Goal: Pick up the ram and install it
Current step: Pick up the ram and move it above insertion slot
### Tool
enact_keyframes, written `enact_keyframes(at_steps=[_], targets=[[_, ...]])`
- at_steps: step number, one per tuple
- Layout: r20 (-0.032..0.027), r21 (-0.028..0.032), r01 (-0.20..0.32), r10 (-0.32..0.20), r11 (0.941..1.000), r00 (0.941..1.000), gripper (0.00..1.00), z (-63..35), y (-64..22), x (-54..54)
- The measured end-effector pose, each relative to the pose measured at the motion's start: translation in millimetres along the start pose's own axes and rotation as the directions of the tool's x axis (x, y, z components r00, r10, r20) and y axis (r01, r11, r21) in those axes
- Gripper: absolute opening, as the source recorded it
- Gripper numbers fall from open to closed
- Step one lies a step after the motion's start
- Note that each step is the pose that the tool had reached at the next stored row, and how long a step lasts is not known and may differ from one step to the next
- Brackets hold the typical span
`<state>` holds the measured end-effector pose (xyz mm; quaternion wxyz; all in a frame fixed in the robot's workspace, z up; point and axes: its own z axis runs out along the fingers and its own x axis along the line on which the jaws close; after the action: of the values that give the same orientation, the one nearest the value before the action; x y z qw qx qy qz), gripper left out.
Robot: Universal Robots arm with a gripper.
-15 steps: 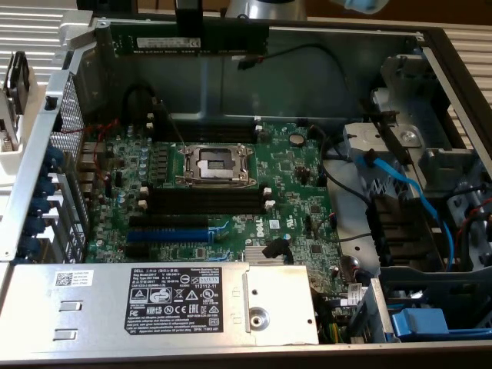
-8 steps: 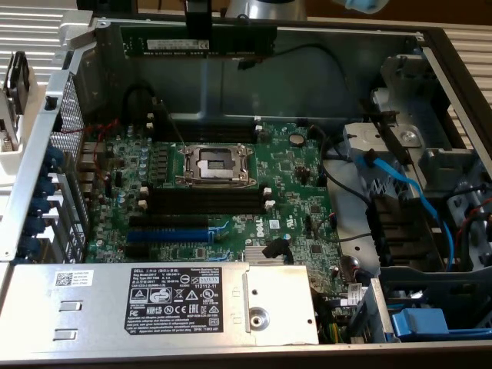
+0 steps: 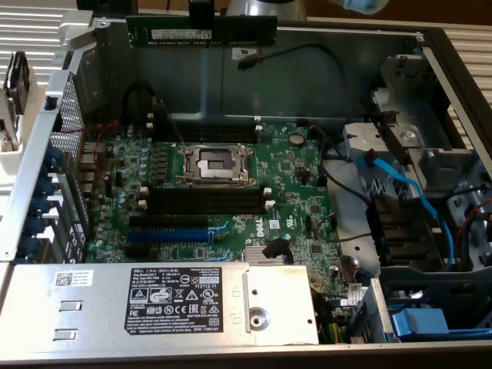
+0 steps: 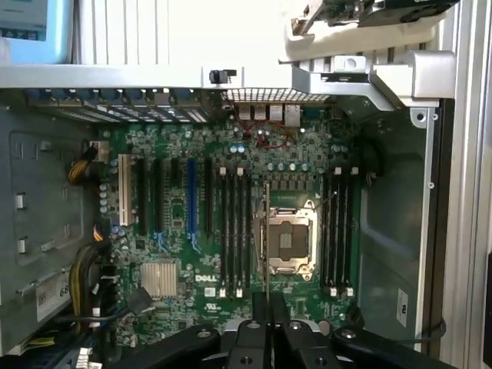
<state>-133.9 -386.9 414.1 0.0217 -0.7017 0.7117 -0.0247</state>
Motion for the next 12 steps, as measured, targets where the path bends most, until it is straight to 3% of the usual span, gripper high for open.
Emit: enact_keyframes(at_steps=[8, 12], targets=[[-0.0005, 0.0048, -0.009, 0.009, 0.9999, 1.0000, 0.12, 3.7, 0.9, 0.6], [-0.0006, 0.0063, -0.011, 0.011, 0.9999, 0.9999, 0.12, 5.7, 0.9, 9.1]])
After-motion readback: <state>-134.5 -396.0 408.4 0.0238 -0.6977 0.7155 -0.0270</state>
